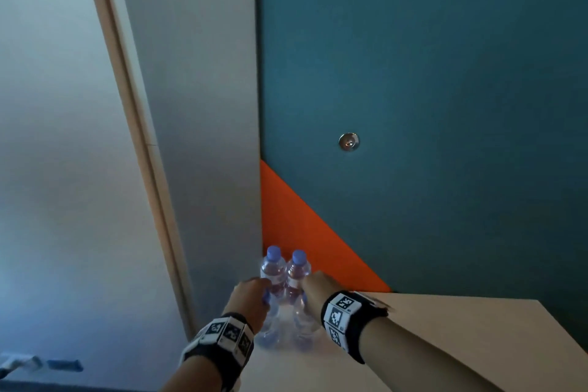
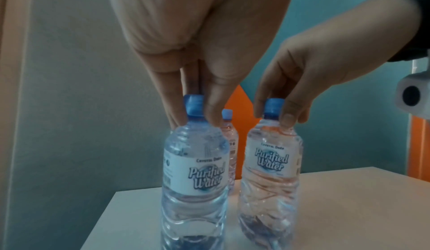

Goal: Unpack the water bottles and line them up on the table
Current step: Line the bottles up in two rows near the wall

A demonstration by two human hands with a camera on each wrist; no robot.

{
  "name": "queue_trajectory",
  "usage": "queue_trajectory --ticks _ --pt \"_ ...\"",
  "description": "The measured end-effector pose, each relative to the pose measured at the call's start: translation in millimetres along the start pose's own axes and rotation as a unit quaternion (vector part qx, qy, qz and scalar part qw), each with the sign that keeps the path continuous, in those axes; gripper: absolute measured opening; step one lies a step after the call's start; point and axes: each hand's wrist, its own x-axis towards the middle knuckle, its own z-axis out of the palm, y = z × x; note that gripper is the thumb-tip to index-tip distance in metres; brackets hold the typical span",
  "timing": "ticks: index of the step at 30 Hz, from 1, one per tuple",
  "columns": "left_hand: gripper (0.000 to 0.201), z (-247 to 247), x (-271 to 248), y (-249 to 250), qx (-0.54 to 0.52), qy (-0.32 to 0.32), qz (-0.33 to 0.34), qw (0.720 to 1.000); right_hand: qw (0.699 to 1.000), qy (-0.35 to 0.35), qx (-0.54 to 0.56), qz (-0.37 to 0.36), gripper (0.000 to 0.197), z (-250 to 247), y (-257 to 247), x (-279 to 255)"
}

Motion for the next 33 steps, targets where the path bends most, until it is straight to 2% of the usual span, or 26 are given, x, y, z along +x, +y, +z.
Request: queue_trajectory --ticks 5,10,13,17,19,22,25,28,31,33 --pt "0.034 9 28 -5 -0.017 0.005 0.011 1.000 0.999 0.025 0.025 0.004 0.031 14 1 38" --pt "0.028 16 45 -8 -0.025 0.008 0.010 1.000 0.999 0.039 0.015 -0.001 0.031 19 1 55" --pt "0.040 17 45 -10 -0.033 0.019 0.011 0.999 0.999 0.042 0.026 -0.018 0.033 17 2 50" --pt "0.065 6 14 -3 -0.072 0.052 0.040 0.995 0.995 0.064 0.025 -0.067 0.038 5 11 1" --pt "0.068 4 -20 7 -0.064 0.066 0.069 0.993 0.995 0.046 0.015 -0.088 0.038 -2 23 -42" --pt "0.057 11 -97 39 -0.091 0.053 0.111 0.988 0.995 -0.016 -0.041 -0.088 0.039 -12 50 -124" --pt "0.046 19 -191 87 -0.153 -0.010 0.154 0.976 0.992 -0.069 -0.068 -0.080 0.037 -16 80 -212" --pt "0.039 33 -284 128 -0.203 -0.108 0.198 0.953 0.987 -0.118 -0.074 -0.081 0.032 -5 110 -300" --pt "0.042 59 -360 157 -0.184 -0.171 0.235 0.939 0.978 -0.162 -0.082 -0.099 0.031 16 135 -374" --pt "0.045 78 -398 170 -0.160 -0.198 0.232 0.939 0.974 -0.183 -0.082 -0.109 0.034 33 149 -410"
